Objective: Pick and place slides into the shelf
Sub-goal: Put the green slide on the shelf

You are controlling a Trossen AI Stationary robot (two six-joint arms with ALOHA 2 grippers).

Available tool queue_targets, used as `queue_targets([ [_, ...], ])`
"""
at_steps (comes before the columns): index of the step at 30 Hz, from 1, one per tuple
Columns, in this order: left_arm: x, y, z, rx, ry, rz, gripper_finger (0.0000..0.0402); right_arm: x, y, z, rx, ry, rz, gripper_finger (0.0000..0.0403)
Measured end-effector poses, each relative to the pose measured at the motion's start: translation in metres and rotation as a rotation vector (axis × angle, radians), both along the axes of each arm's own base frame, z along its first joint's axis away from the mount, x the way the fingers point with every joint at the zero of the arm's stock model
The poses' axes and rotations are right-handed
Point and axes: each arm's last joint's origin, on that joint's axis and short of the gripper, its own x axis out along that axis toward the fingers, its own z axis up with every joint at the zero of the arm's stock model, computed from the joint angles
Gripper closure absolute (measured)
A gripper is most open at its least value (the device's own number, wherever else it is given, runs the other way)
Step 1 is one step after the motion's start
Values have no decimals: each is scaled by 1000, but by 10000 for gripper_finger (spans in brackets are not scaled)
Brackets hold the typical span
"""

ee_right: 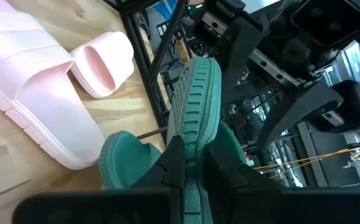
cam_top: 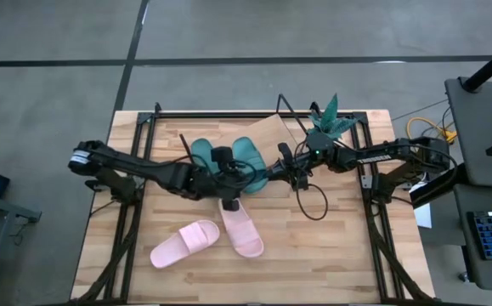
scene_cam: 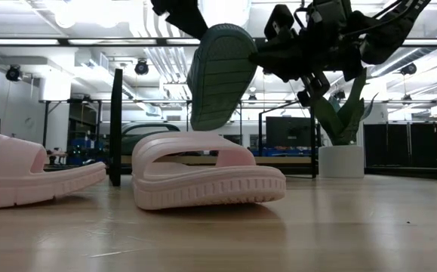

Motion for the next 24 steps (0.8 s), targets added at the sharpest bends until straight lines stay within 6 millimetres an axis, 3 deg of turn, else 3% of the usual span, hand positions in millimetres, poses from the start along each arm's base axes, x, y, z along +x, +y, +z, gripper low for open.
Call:
queue_targets([
  [13,0,15,-4,21,37,79,194,0,0,0,0,5,-5,379],
  [24,2,14,-7,-44,60,13,194,0,1,0,-6,0,-8,379],
])
